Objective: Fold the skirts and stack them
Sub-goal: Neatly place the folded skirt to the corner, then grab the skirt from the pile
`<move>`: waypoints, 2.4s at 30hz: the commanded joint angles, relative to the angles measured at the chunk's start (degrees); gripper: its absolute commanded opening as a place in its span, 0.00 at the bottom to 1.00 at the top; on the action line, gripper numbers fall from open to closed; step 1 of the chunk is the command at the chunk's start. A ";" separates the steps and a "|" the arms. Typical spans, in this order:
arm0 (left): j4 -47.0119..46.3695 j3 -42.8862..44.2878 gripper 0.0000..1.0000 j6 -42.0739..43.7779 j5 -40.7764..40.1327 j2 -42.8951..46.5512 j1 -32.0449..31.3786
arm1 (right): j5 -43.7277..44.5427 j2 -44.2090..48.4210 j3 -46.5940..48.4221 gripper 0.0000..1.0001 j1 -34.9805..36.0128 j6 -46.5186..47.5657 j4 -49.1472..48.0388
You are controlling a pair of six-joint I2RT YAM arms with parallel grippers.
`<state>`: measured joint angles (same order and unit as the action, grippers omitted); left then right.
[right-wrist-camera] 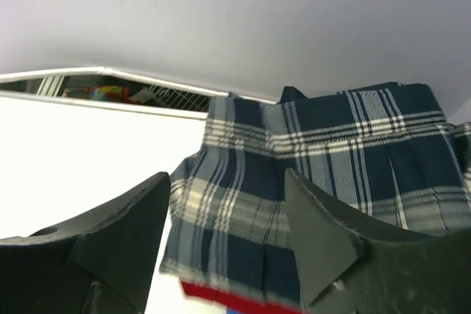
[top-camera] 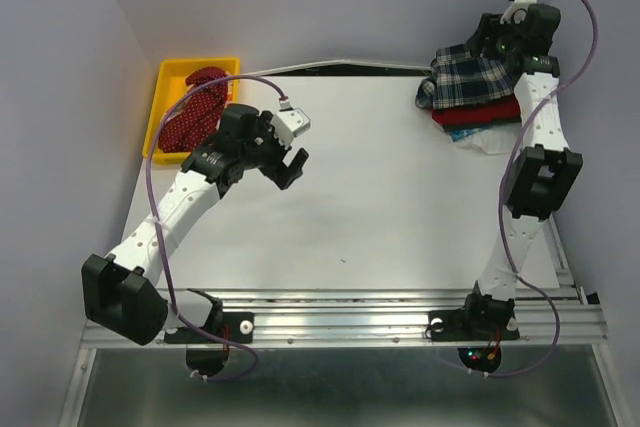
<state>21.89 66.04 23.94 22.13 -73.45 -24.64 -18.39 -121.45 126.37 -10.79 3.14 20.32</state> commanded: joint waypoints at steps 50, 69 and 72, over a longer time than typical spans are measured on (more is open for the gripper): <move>1.05 0.16 0.99 -11.12 -8.67 10.86 9.79 | -19.85 48.57 -55.48 1.00 -6.79 7.23 21.35; 2.89 21.56 0.89 -8.40 -16.51 -12.57 30.27 | -14.04 43.14 -58.60 1.00 -1.08 4.60 17.83; 4.73 32.02 0.78 -4.36 -15.37 -23.38 30.53 | -13.86 42.96 -58.86 1.00 -1.08 3.72 17.30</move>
<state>25.39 88.79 14.57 4.67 -89.52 5.21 -32.34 -79.00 64.69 -12.29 8.32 40.25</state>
